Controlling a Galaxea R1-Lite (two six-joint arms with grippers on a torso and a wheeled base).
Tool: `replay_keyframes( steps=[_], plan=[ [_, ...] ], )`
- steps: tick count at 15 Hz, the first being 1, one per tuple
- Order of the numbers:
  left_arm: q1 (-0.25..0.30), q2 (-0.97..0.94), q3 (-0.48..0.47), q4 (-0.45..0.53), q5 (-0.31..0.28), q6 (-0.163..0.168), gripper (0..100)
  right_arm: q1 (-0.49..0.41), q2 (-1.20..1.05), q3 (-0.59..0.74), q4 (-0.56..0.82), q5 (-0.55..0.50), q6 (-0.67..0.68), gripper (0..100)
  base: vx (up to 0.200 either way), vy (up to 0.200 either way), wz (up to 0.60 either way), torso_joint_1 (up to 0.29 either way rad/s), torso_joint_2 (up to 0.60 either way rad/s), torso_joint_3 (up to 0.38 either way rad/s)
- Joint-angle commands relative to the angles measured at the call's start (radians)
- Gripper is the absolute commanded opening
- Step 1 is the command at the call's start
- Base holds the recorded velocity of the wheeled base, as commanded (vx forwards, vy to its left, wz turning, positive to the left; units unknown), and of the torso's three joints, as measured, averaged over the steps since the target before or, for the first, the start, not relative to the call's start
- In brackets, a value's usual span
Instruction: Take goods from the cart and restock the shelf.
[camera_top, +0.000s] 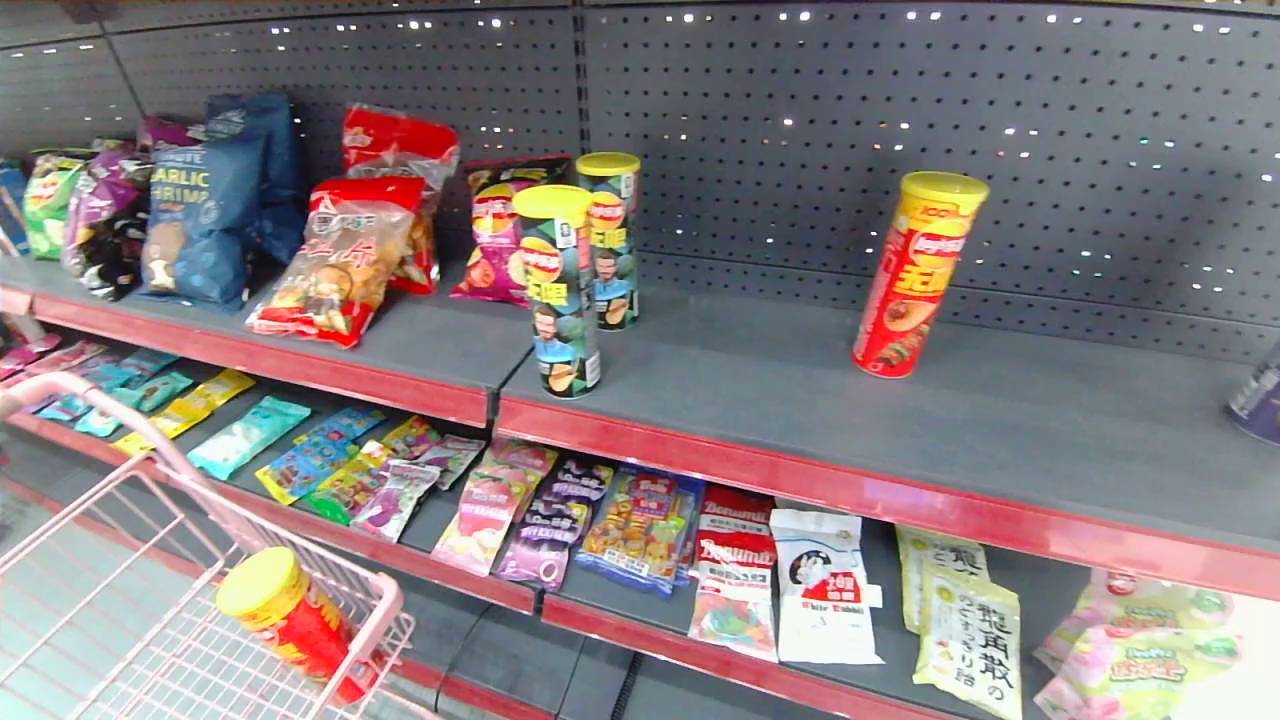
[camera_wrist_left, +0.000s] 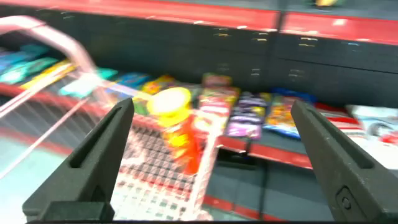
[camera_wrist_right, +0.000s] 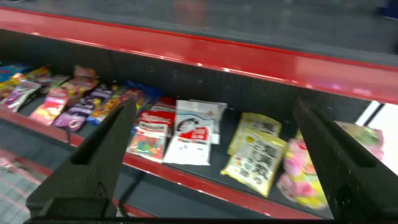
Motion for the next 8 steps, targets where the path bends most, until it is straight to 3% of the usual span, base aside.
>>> replay_keyframes(
  steps=[1, 7, 8],
  plan=[
    [0.000, 0.000, 0.000, 0.000, 0.001, 0.000, 100, 0.000, 0.001, 0.000, 0.000, 0.001, 0.001, 100, 0.000, 0.000, 0.60, 0.002, 0.00, -0.002],
    [0.000, 0.000, 0.000, 0.000, 0.001, 0.000, 100, 0.000, 0.001, 0.000, 0.000, 0.000, 0.003, 100, 0.000, 0.000, 0.60, 0.000, 0.00, 0.000],
    [0.000, 0.000, 0.000, 0.000, 0.001, 0.000, 100, 0.000, 0.001, 0.000, 0.000, 0.001, 0.004, 100, 0.000, 0.000, 0.00, 0.000, 0.00, 0.000]
  ],
)
